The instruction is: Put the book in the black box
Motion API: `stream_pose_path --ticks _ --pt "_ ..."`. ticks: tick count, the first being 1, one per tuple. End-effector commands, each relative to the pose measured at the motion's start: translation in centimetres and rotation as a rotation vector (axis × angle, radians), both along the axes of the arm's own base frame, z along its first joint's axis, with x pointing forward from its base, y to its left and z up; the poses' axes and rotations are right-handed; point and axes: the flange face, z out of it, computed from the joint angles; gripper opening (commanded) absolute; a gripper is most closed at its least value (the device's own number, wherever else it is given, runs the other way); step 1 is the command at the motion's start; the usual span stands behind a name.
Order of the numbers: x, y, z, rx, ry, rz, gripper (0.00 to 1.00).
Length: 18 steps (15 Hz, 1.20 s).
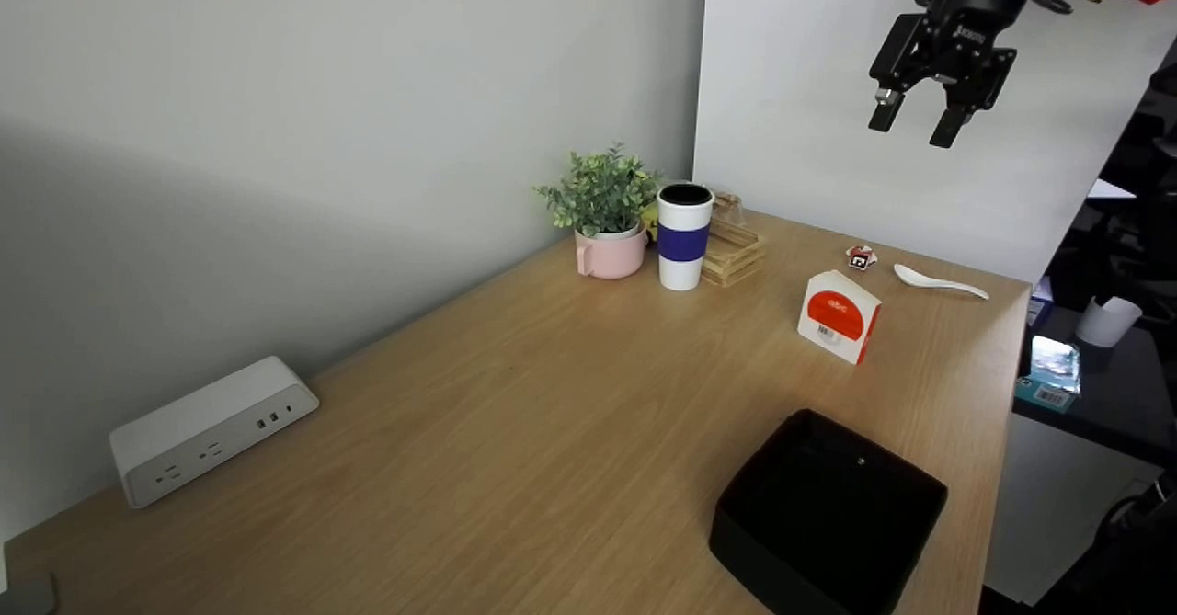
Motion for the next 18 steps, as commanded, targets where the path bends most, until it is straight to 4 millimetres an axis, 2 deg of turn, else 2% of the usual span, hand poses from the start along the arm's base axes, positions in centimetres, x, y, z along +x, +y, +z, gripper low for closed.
stream_pose_path --ticks 1,3,5,9,13,18 --pt "2.8 3.3 -1.4 0.042 0.039 0.022 1.00" --pt "5.3 4.9 -3.1 0.076 0.090 0.022 1.00" --pt "7.7 5.7 -5.2 0.107 0.161 -0.006 1.00" --pt "10.7 4.8 -8.2 0.113 0.293 -0.108 1.00" --pt "11.9 3.9 -9.6 0.078 0.399 -0.213 1.00" --pt "11.6 3.8 -10.8 -0.061 0.561 -0.184 1.00"
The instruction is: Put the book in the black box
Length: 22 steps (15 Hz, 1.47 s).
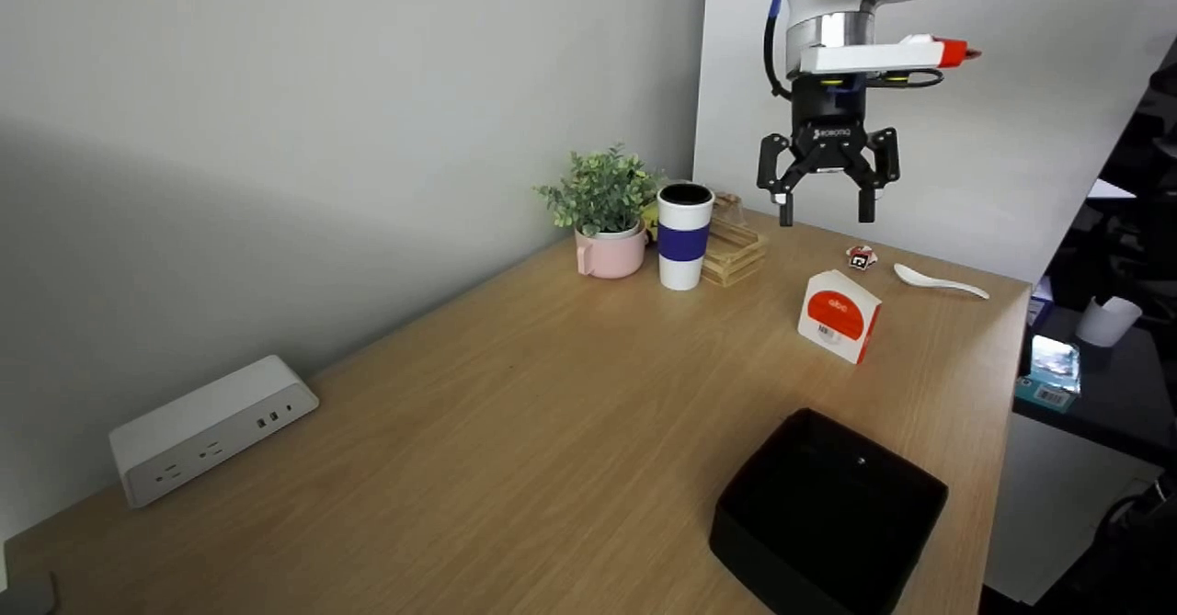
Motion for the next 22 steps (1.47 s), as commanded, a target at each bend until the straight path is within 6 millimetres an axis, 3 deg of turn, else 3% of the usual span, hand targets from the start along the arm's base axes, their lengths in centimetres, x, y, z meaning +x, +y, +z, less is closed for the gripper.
stream_pose_path --ticks 1,7,13,18,22 --pt "-0.1 -0.1 -0.2 -0.025 0.034 0.015 1.00" --pt "0.3 0.1 -0.1 -0.051 0.038 0.020 1.00" --pt "-0.2 -2.0 -2.1 -0.100 0.125 0.019 1.00" --pt "-1.5 -4.1 -4.6 -0.189 0.265 0.184 1.00" --pt "-1.3 -4.8 -5.9 -0.191 0.307 0.327 1.00"
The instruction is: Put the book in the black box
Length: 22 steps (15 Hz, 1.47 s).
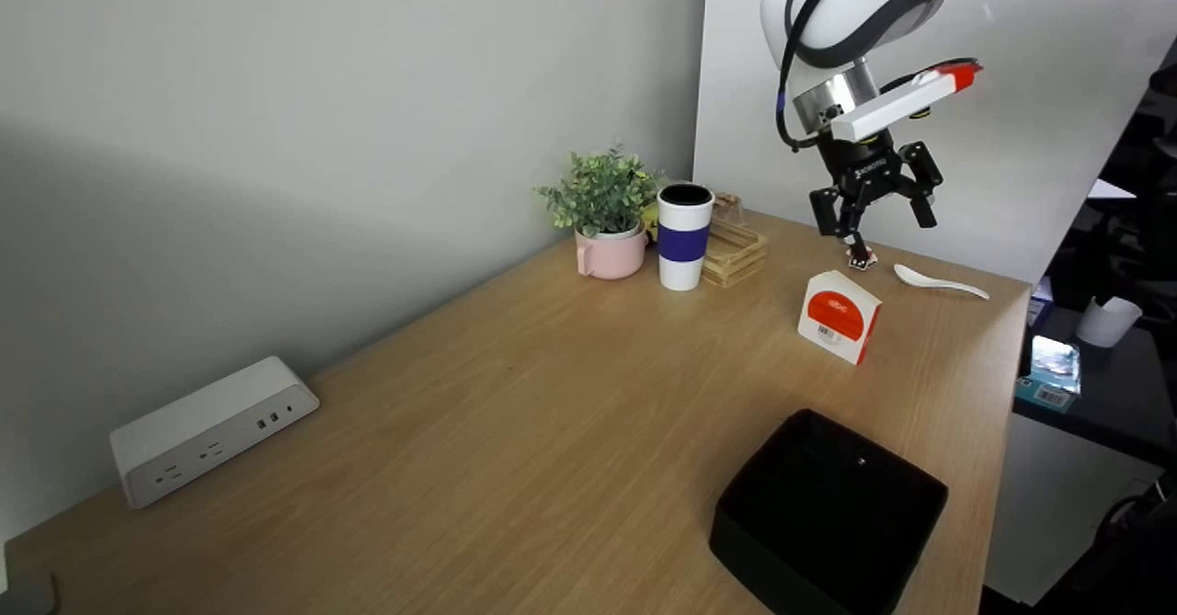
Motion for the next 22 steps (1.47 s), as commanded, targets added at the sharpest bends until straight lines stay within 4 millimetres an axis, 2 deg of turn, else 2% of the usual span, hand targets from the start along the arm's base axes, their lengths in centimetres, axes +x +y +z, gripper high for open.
stream_pose_path --ticks 1,12,18,22 --pt "0.2 -0.2 -0.2 0.002 0.011 0.028 1.00" --pt "0.8 -1.2 -1.0 0.090 0.008 0.030 1.00" --pt "1.3 -0.5 -0.9 0.164 -0.030 -0.011 1.00" --pt "2.0 0.1 -1.7 0.177 -0.039 -0.036 1.00"
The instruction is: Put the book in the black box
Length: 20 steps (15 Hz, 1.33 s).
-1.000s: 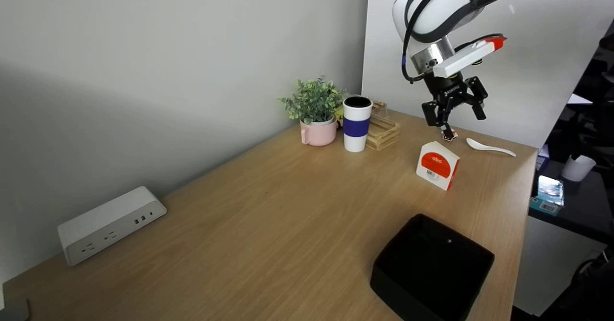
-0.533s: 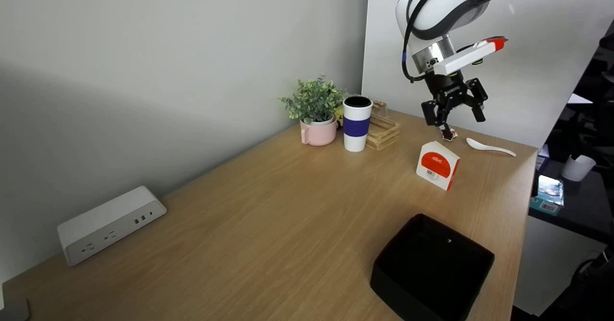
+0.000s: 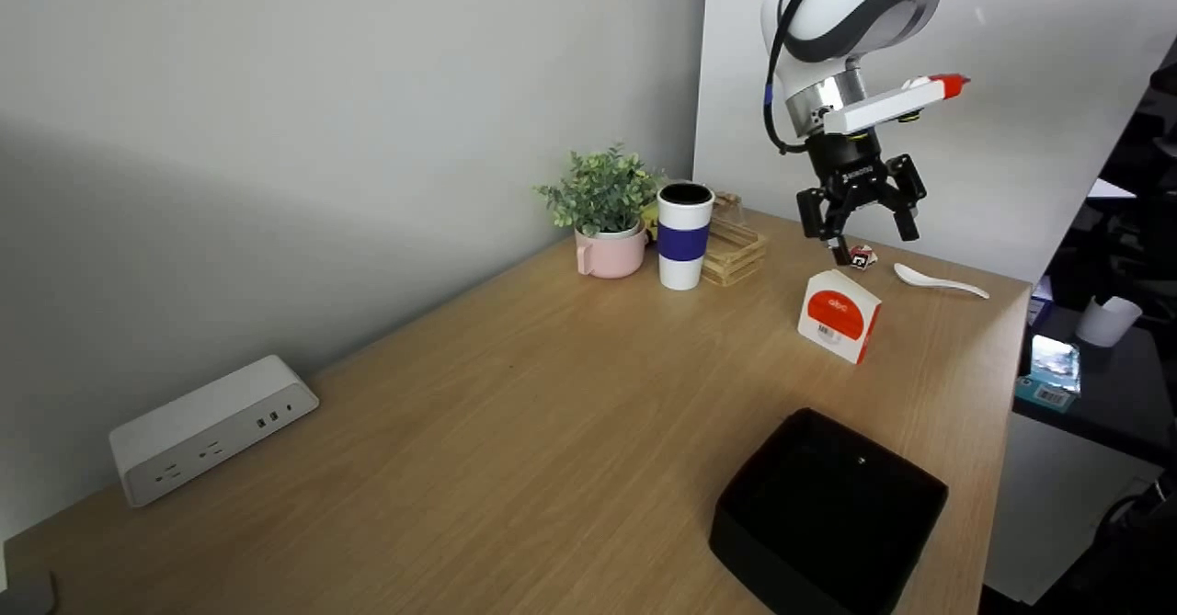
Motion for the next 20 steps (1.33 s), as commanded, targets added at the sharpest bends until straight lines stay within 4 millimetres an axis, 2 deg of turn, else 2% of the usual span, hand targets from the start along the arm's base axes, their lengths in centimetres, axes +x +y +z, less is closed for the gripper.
stream_pose_path --ticks 1,5,10,20 --pt "1.4 0.2 -1.1 0.037 -0.017 -0.025 1.00" --pt "2.8 0.4 -2.8 0.064 -0.026 -0.058 1.00" --pt "3.4 0.2 -4.2 0.063 -0.022 -0.070 1.00" --pt "3.5 -0.4 -4.4 0.049 -0.018 -0.099 1.00"
